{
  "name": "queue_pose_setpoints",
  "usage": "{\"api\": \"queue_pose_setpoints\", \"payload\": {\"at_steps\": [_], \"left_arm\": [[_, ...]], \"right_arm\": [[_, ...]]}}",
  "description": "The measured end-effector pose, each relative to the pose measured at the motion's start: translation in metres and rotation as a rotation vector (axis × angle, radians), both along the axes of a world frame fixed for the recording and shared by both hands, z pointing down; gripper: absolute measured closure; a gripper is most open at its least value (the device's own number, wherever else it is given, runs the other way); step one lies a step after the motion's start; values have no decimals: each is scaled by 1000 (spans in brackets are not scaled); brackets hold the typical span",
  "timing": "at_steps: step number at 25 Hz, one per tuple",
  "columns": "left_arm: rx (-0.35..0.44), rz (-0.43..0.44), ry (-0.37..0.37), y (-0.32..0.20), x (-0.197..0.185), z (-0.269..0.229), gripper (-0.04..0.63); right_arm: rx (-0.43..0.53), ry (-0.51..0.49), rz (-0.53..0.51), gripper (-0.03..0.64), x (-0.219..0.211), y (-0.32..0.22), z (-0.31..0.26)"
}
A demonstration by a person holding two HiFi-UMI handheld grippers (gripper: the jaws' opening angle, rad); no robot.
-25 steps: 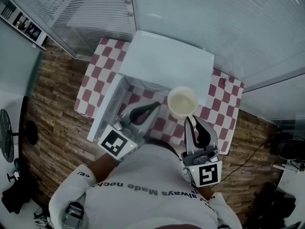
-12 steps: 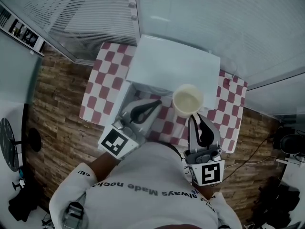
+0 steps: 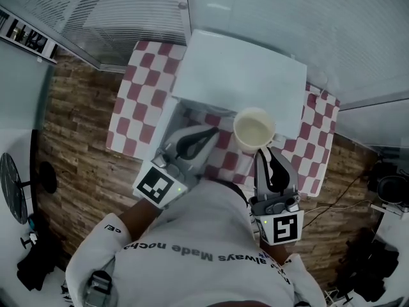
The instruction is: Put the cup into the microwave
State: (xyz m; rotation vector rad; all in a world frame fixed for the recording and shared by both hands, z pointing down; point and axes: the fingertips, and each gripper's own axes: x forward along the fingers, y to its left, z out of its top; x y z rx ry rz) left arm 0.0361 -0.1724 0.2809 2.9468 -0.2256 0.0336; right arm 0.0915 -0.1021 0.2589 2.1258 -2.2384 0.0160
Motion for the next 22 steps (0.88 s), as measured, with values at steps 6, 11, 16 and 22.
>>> {"api": "queue_pose_setpoints", "payload": {"at_steps": [6,11,16,22], "left_arm": [[-34,-10,-27,-4,1,32,591],[-38,-12,-52,-3,1,59,591],[-60,-7,-78,-3,4,90,592],[-83,-10,-105,-4,3,121,592]], "right_arm": [[-41,-20,-33,578,-4,-2,32],[-62,-53,-41,578,-6,-3,60],[-95,-76,-49,578,-4,-6,91],[-130,-91,-48,578,-3,-8,123]]}}
